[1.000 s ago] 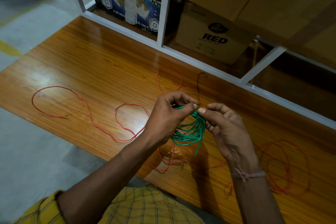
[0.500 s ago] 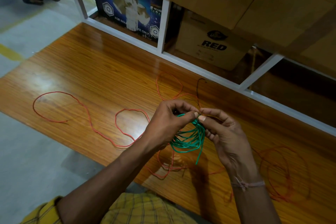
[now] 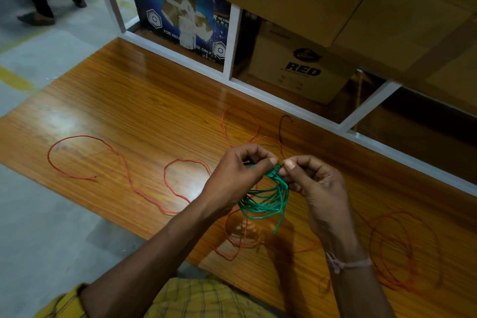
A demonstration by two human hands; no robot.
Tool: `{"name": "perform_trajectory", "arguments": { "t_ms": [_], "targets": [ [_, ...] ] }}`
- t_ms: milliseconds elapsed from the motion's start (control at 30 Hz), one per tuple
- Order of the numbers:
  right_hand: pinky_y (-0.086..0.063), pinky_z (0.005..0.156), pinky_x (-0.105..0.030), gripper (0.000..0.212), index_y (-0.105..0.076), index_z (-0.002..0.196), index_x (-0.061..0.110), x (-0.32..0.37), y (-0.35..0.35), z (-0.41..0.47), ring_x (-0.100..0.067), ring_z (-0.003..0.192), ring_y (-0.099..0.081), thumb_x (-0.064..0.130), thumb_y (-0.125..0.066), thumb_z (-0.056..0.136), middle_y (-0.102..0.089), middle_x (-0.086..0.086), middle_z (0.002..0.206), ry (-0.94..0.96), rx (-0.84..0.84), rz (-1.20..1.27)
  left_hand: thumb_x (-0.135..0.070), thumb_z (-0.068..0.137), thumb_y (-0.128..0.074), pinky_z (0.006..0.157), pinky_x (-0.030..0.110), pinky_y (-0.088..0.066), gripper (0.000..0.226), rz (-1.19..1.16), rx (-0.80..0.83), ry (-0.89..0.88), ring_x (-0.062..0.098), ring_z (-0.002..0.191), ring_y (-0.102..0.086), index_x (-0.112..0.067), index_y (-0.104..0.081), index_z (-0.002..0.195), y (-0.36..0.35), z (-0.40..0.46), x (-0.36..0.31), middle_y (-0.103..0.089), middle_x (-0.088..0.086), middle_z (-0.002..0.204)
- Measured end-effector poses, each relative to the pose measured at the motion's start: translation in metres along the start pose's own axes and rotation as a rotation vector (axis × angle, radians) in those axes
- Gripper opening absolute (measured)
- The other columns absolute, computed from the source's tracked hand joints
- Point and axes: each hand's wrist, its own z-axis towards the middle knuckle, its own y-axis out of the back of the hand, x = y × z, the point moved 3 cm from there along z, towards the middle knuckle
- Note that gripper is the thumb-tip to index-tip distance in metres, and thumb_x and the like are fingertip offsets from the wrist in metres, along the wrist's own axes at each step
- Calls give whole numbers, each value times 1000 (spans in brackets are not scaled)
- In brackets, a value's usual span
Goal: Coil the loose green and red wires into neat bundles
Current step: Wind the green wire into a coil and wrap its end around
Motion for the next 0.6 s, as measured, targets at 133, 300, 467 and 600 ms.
{"name": "perform_trajectory", "arguments": {
  "t_ms": [133,300,467,600],
  "targets": [
    [-56,64,-20,6,-75,91,8,-2,1,3,-10,68,-68,6,-71,95,-75,-5,77,-49,14,-1,-30,98,-75,59,18,-38,11,-44,60,44,6,63,-50,-20,-78,95,2,0,-1,-63,-7,79],
    [-54,57,-19,13,-74,84,9,-1,0,4,-7,62,-69,20,-78,78,-71,-4,76,-126,25,69,-18,94,-80,64,9,-42,12,-7,84,-18,-3,70,-60,-7,-78,96,4,-3,-7,-69,-1,85],
    [-55,56,-18,24,-74,90,6,-5,-1,4,-8,62,-69,25,-77,75,-72,-11,83,-179,56,87,-13,90,-83,63,9,-42,8,10,72,1,-1,71,-61,-8,-77,90,4,-3,-10,-71,-2,81],
    [-54,57,-19,8,-72,90,5,-9,-1,6,-8,59,-68,13,-74,89,-73,-6,73,-177,49,102,-9,90,-79,66,13,-43,8,58,69,13,1,71,-61,-14,-77,83,4,-2,-12,-71,-4,77]
  ]
}}
